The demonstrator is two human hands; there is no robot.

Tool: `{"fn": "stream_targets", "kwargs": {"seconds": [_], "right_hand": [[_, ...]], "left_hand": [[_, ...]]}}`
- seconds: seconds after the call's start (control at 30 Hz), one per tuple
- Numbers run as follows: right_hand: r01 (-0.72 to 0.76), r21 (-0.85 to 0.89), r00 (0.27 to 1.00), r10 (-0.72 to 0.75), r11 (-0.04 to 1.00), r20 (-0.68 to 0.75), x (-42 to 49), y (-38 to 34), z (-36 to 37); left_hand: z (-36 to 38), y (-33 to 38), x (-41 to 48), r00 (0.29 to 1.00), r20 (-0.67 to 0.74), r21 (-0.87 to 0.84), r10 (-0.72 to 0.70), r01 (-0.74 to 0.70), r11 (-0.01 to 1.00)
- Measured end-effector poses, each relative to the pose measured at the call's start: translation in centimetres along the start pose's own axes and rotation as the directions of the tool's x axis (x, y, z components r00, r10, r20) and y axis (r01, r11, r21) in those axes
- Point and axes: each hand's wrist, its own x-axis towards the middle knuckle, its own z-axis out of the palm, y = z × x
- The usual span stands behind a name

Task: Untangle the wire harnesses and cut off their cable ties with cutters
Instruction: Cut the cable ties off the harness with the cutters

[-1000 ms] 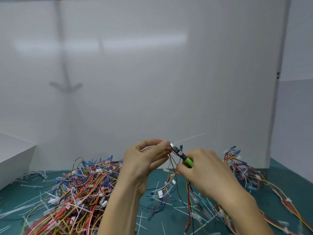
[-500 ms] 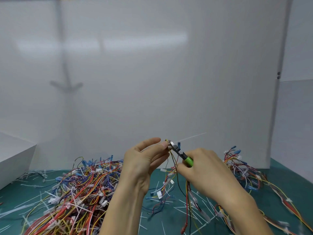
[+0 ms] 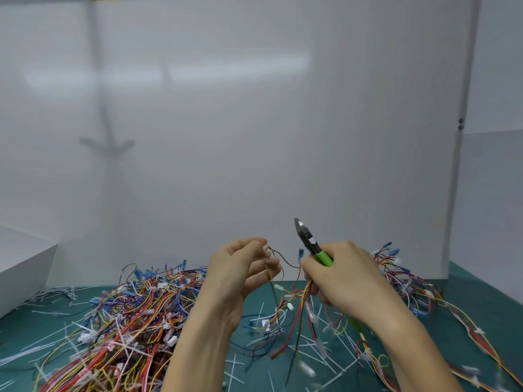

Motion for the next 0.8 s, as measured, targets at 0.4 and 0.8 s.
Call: {"fn": "stream_targets", "kwargs": {"seconds": [0.4,0.8], "right_hand": [[0.267,-0.003,0.911,-0.251,0.964,0.326,-0.7,-0.9,0.7],[0.284,0.049,0.91,-0.286,0.957,0.301,-0.2,-0.2,1.2]], "left_hand": [[0.4,-4.4,1.5,0.933,0.119,0.101,-0.34,0.33,0.939],[-0.7,-3.1,1.6,0.93,0.229,-0.216,-0.286,0.335,0.917]]}}
